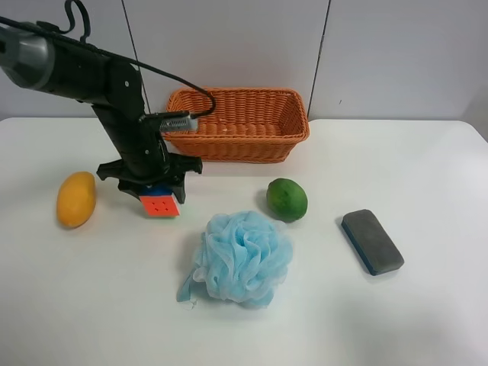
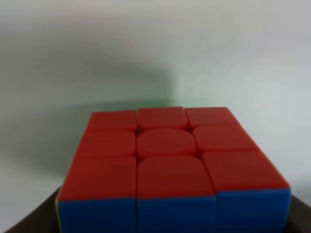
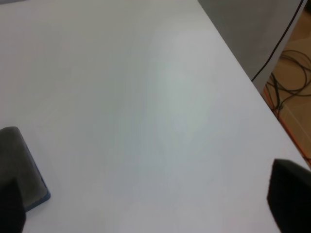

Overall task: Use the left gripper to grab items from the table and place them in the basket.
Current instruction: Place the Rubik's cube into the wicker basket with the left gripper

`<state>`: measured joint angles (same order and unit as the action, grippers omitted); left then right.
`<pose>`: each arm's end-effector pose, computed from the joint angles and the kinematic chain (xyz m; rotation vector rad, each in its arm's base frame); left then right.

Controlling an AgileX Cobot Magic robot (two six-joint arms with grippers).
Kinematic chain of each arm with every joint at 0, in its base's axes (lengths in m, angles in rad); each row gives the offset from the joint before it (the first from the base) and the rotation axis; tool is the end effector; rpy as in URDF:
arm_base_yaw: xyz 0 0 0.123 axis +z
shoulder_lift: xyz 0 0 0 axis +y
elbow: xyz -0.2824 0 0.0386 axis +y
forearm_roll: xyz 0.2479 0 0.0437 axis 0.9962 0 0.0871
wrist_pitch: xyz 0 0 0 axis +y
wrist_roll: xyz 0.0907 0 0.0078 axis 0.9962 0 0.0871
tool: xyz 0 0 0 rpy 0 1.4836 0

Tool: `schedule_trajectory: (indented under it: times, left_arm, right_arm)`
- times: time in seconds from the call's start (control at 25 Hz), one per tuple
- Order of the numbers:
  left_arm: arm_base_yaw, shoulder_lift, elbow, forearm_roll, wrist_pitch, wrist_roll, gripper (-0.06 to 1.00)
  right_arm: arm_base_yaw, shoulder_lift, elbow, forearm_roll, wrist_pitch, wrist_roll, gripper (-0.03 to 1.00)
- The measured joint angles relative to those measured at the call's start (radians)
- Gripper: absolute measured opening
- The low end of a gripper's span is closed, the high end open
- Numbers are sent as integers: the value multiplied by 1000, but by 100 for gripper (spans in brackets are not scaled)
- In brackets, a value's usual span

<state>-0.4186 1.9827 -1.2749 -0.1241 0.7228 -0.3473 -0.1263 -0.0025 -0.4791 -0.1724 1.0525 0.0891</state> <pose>0.3495 -0.1637 0.1500 -0.0184 2.9548 -0.2531 -0.0048 -0.0131 0.2730 0.2256 2.0376 -0.2299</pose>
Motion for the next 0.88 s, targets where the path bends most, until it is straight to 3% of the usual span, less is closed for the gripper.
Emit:
schedule_trajectory:
  times: [0.4, 0.64, 0.88]
  left_arm:
    - [0, -175, -49, 10, 83, 0, 57]
    - [0, -153, -268, 45, 213, 26, 57]
    - [0, -20, -530, 49, 250, 88, 57]
  right_arm:
    - [0, 0, 0, 0, 0, 0, 99]
    - [0, 0, 0, 0, 0, 0, 99]
    - [0, 0, 0, 0, 0, 0, 99]
